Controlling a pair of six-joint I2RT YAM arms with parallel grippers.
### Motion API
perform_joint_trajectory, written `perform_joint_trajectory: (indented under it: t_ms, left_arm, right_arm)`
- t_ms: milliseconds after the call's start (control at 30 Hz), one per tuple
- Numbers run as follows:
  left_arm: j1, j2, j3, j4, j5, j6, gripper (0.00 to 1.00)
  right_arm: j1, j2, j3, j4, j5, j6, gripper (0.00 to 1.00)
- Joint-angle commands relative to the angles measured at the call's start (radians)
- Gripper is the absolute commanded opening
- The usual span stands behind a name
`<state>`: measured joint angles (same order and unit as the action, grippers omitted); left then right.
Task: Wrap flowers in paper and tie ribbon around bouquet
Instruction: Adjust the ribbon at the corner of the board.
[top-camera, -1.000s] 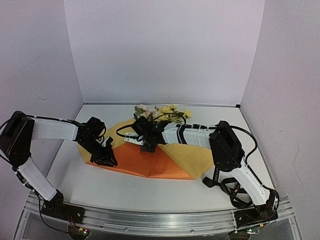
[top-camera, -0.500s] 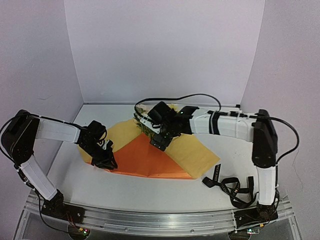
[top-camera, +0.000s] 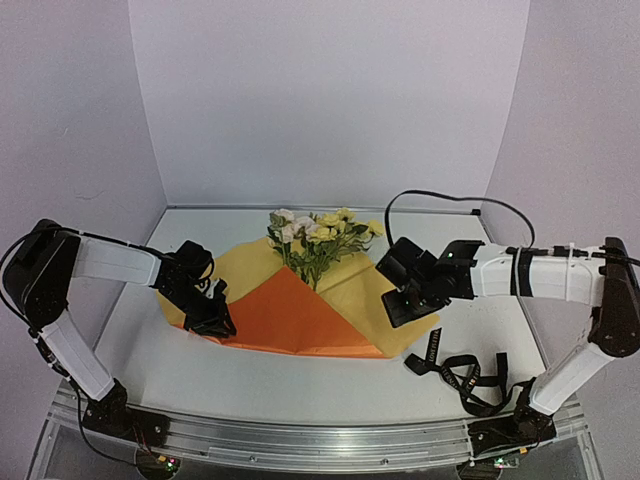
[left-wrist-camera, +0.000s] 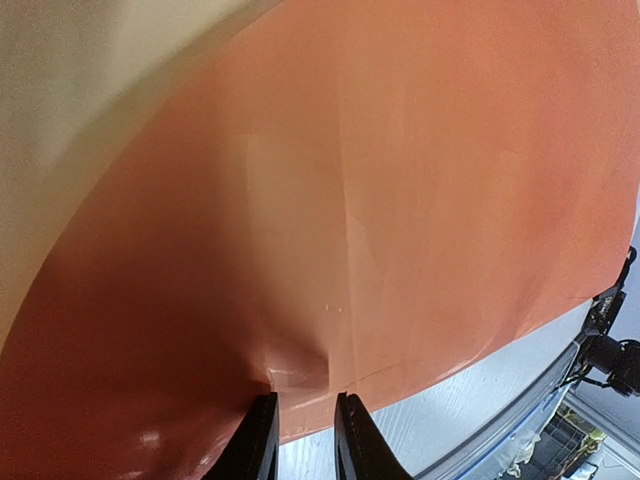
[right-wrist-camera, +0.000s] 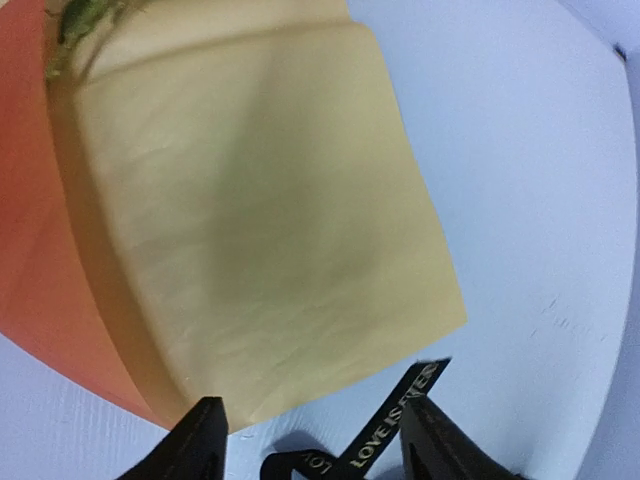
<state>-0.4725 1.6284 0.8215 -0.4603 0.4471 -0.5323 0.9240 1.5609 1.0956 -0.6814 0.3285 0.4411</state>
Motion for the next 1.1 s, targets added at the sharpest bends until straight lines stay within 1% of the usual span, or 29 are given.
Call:
perform_joint_trajectory:
  t_ms: [0, 100, 200, 400, 467, 533, 633, 733, 867, 967, 1067]
  left_arm:
    - [-0.005, 0.012, 0.012, 0.021, 0.009, -0.003, 0.21]
    - [-0.005, 0.014, 0.015, 0.018, 0.009, -0.002, 0.21]
    - [-0.005, 0.015, 0.015, 0.014, 0.007, 0.000, 0.21]
    - [-0.005, 0.015, 0.014, 0.012, 0.005, -0.001, 0.21]
    - [-0.005, 0.014, 0.014, 0.011, 0.006, -0.001, 0.21]
    - [-0.005, 0.010, 0.014, 0.007, 0.001, 0.000, 0.21]
    - [-0.005, 0.001, 0.011, 0.004, -0.004, 0.001, 0.21]
    - [-0.005, -0.004, 0.006, 0.003, -0.007, 0.002, 0.21]
    - [-0.005, -0.008, 0.002, 0.002, -0.010, 0.002, 0.21]
    - [-0.005, -0.009, 0.002, 0.001, -0.013, 0.000, 0.21]
    - [-0.005, -0.011, 0.002, 0.002, -0.011, 0.000, 0.21]
  right_arm:
    - [0.003, -0.064, -0.155, -0.001, -0.050, 0.271, 0.50]
    - [-0.005, -0.071, -0.223, 0.021, -0.048, 0.335, 0.46]
    - [-0.019, -0.074, -0.277, 0.047, -0.046, 0.379, 0.46]
    - [-0.040, -0.088, -0.354, 0.070, -0.057, 0.404, 0.46]
    - [-0.041, -0.098, -0.364, 0.078, -0.061, 0.397, 0.50]
    - [-0.041, -0.119, -0.354, 0.071, -0.057, 0.375, 0.51]
    - [-0.041, -0.149, -0.311, 0.018, -0.057, 0.333, 0.55]
    - [-0.039, -0.160, -0.277, 0.013, -0.117, 0.297, 0.58]
    - [-0.036, -0.114, -0.243, 0.013, -0.206, 0.269, 0.59]
    - [-0.028, -0.065, -0.221, 0.017, -0.267, 0.273, 0.55]
    - [-0.028, -0.033, -0.229, 0.017, -0.275, 0.292, 0.51]
